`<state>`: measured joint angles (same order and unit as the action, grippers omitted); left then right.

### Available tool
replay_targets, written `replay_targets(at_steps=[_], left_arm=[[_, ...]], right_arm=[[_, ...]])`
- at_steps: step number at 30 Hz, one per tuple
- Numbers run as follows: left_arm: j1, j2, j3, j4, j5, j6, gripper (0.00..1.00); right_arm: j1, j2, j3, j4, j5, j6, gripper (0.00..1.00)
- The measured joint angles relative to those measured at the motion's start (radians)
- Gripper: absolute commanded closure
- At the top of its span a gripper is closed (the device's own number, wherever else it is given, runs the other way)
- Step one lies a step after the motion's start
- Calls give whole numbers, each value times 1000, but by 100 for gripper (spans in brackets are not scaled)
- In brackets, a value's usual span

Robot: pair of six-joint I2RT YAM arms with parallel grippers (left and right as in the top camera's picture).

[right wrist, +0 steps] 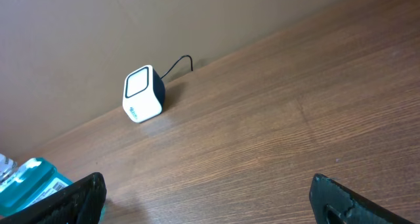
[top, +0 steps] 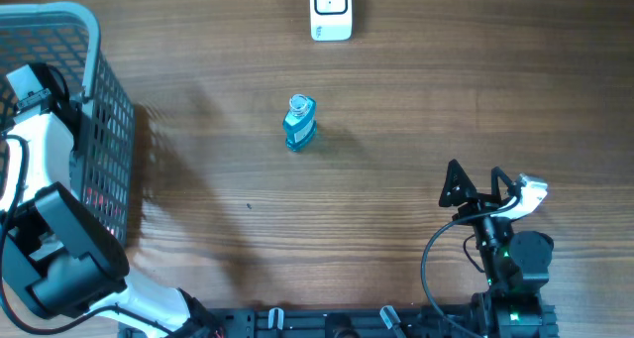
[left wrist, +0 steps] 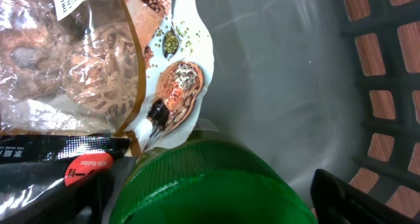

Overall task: Scan the item barcode
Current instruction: 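Reach the left gripper into the basket and grasp the green-lidded jar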

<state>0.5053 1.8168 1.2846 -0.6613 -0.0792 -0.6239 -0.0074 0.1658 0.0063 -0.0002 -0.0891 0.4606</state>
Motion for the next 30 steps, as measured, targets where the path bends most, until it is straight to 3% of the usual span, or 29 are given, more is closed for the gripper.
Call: replay_targets(at_steps=[6, 20, 27, 30], left_arm=[[-2, 0, 0, 8, 11, -6, 31], [-6, -19, -2, -9, 33, -8, 29], [-7, -217, -5, -7, 37, -8, 30], [3, -301, -5, -8, 41, -9, 12]], right_arm=[[0, 0, 0, 0, 0, 0, 0], [0, 0, 0, 0, 0, 0, 0], [0, 0, 0, 0, 0, 4, 0], [0, 0, 0, 0, -1, 7, 0]])
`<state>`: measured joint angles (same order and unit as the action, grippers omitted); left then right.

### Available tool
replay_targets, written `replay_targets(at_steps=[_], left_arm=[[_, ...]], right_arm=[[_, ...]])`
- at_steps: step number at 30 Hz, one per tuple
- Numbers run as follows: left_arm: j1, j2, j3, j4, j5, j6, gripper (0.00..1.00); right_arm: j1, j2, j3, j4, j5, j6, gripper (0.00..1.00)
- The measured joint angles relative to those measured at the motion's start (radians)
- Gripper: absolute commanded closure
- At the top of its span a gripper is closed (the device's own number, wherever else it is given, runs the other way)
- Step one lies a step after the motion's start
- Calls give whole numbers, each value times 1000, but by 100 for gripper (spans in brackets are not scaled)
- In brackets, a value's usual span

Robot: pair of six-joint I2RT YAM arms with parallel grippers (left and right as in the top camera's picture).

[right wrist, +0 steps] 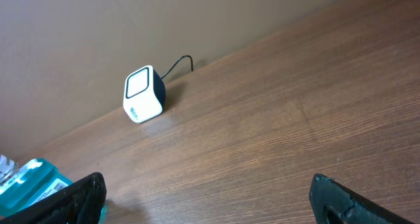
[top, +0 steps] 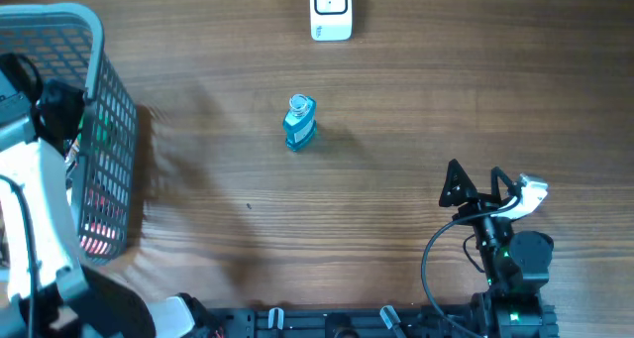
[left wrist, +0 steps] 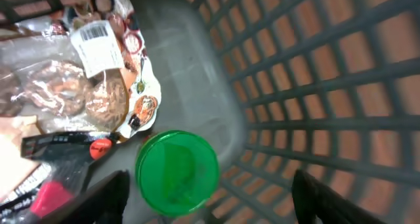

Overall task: Scan the item barcode
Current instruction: 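Reach the left gripper into the basket and grasp the green-lidded jar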

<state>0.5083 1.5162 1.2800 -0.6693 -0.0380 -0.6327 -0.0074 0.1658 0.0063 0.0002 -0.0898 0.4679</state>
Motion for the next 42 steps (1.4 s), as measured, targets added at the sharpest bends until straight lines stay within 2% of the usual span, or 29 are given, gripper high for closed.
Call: replay_targets(at_steps=[1, 2, 6, 14, 25, 30, 34, 42], left_arm=[[5, -16, 0, -3, 0, -2, 3], [10, -23, 0, -8, 0, -4, 0], [16, 9, 0, -23, 3, -5, 0], [16, 189, 0, 0, 8, -5, 0], [-13, 285, 0, 64, 52, -6, 1], [-23, 292, 0, 72, 52, -12, 15], [-27, 293, 0, 68, 56, -11, 39], [-31, 292, 9, 60, 55, -9, 41]], right_arm=[[0, 0, 0, 0, 0, 0, 0], [0, 0, 0, 0, 0, 0, 0], [0, 0, 0, 0, 0, 0, 0], [0, 0, 0, 0, -1, 0, 0], [0, 0, 0, 0, -6, 0, 0], [0, 0, 0, 0, -7, 0, 0], [0, 0, 0, 0, -7, 0, 0], [0, 0, 0, 0, -7, 0, 0]])
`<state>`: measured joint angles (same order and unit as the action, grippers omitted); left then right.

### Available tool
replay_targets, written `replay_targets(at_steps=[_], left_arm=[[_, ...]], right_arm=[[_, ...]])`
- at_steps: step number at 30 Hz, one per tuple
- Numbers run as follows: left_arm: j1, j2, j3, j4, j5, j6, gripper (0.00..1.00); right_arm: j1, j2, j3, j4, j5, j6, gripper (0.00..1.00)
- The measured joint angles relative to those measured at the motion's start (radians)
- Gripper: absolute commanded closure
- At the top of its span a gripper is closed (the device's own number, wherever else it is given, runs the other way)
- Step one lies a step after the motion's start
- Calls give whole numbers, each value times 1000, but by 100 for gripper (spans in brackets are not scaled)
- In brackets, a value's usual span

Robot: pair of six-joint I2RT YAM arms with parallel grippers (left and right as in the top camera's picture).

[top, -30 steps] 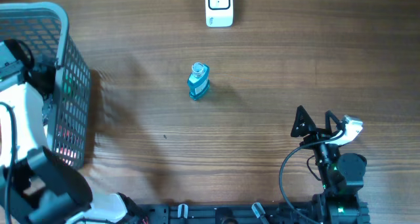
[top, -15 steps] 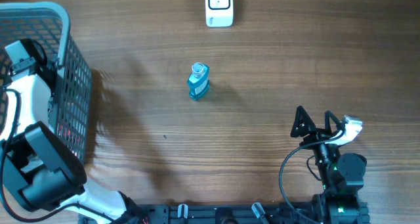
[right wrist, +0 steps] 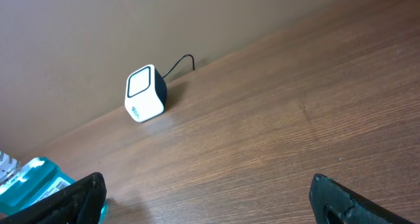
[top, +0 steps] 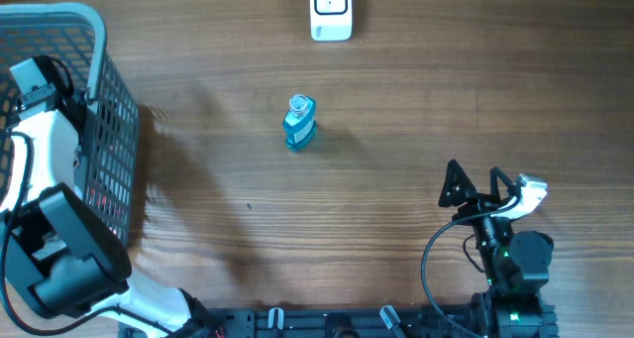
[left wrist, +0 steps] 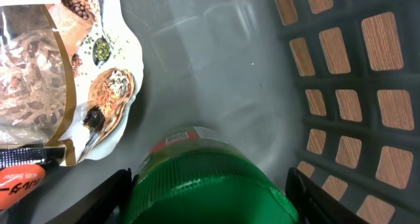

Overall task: Scan the item barcode
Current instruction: 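Reach the left gripper into the basket and grasp the green-lidded jar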

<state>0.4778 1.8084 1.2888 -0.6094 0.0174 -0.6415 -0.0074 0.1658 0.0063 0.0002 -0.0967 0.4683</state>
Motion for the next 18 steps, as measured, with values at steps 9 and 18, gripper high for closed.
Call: replay_targets(at_steps=[9, 18], left_arm=[[46, -6, 5, -38, 16, 0, 46], [140, -109, -5, -80, 15, 0, 44]], right_arm=[[0, 21, 0, 0, 0, 0, 0], [0, 22, 0, 0, 0, 0, 0]])
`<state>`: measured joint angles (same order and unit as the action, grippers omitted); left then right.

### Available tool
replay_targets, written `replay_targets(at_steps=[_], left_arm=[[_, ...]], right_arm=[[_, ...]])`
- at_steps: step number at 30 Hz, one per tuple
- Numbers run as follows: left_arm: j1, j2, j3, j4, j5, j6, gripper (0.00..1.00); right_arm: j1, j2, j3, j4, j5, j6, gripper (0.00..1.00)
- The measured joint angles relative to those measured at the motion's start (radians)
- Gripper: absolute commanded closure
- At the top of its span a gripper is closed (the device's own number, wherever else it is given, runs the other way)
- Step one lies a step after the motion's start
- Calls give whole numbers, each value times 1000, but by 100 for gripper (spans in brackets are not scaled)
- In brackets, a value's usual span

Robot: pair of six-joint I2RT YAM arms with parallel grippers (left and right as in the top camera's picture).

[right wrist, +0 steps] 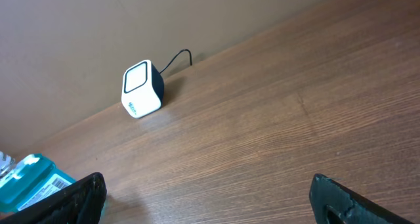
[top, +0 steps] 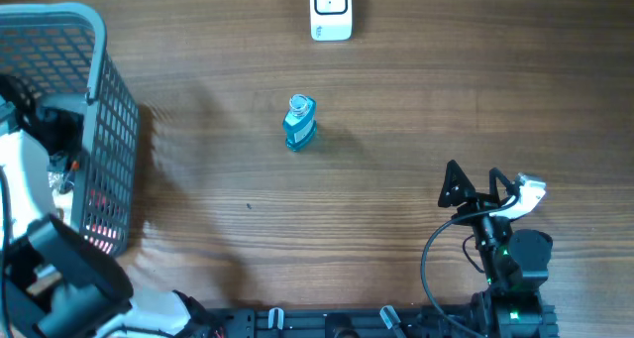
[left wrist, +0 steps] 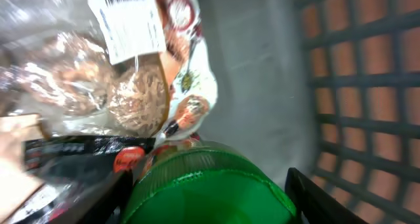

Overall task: Scan the item barcode
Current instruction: 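Reach the left gripper into the basket and grasp the green-lidded jar, then carry the jar out and place it left of the bottle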

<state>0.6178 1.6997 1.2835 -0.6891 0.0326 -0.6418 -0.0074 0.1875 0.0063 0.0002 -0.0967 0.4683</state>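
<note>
A container with a green lid (left wrist: 203, 184) fills the bottom of the left wrist view. My left gripper (left wrist: 207, 199) is shut on it inside the grey basket (top: 99, 100), its fingers pressed to both sides of the lid. The white scanner (top: 330, 9) stands at the table's far edge, and the right wrist view also shows this scanner (right wrist: 142, 88). My right gripper (top: 475, 181) rests open near the front right, with nothing between its fingers.
A blue bottle (top: 299, 123) stands upright mid-table, between the basket and the scanner. In the basket lie a clear snack bag (left wrist: 98, 86) with a barcode label and a black packet (left wrist: 72, 152) with a red spot. The basket's lattice wall (left wrist: 367, 86) stands close on the right.
My left gripper has risen inside the basket with the green-lidded container between its fingers; more of the snack bag and its barcode label now shows beneath. The right arm is still.
My left gripper was low over the green lid in the basket. It then stood higher and open, the lid small below it. Then it was down again with its fingers on either side of the lid. Now it holds the container above the basket floor.
</note>
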Motion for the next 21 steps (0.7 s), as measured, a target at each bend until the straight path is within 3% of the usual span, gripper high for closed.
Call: replay_targets(at_steps=[14, 21], left_arm=[[1, -559, 0, 22, 126, -16, 41], [-7, -645, 0, 39, 253, -39, 40]], right_arm=[[0, 3, 0, 0, 0, 14, 0], [0, 3, 0, 0, 0, 26, 0]])
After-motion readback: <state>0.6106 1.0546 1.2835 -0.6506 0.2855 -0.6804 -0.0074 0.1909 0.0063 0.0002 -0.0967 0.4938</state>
